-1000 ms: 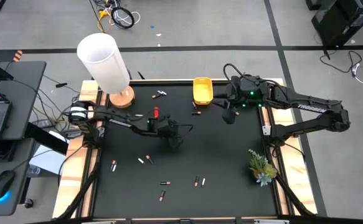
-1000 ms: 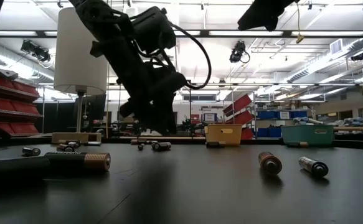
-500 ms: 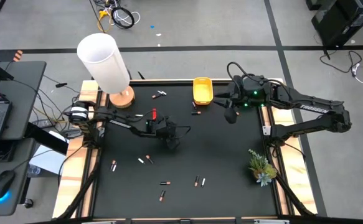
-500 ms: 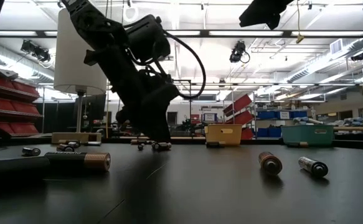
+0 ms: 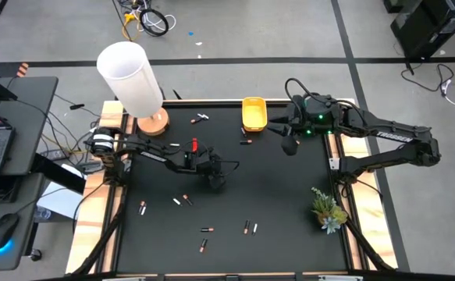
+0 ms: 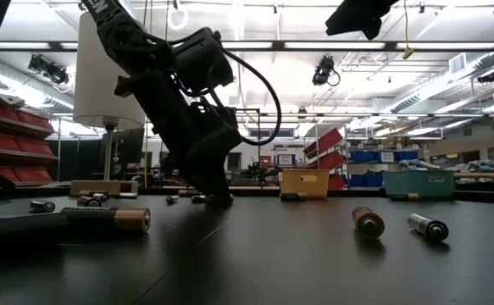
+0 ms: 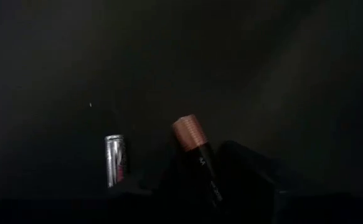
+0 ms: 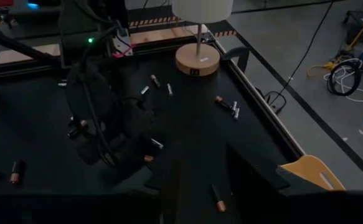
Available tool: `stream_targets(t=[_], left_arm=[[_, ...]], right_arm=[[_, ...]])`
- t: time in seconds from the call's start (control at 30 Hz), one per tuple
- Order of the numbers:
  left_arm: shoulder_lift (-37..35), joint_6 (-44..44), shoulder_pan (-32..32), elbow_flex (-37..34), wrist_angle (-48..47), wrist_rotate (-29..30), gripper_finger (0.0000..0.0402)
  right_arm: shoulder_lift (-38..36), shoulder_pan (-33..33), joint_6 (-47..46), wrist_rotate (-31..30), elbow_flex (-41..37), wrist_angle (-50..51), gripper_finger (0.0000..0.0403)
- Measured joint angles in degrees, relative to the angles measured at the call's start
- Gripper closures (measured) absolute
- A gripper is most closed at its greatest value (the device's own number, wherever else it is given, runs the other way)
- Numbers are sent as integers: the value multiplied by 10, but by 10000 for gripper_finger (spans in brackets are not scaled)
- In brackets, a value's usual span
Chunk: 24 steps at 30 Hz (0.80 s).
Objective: Sort batteries
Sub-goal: Put the black battery into the yellow bin
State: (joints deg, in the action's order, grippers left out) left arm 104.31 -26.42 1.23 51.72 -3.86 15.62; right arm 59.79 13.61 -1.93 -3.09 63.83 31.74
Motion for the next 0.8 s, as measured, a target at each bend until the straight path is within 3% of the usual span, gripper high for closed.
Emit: stream_targets(t=[0.2,0.53,0.8], left_arm=[[12,35,0,0,-2,-1,346],[12,6,0,5,-4,4,346],[-16,54,3,56,-16,-7,346]], right_arm=[[0,0,0,0,0,0,270],[0,2,6,-1,0,0,270],[0,15,6,-2,0,0,270]])
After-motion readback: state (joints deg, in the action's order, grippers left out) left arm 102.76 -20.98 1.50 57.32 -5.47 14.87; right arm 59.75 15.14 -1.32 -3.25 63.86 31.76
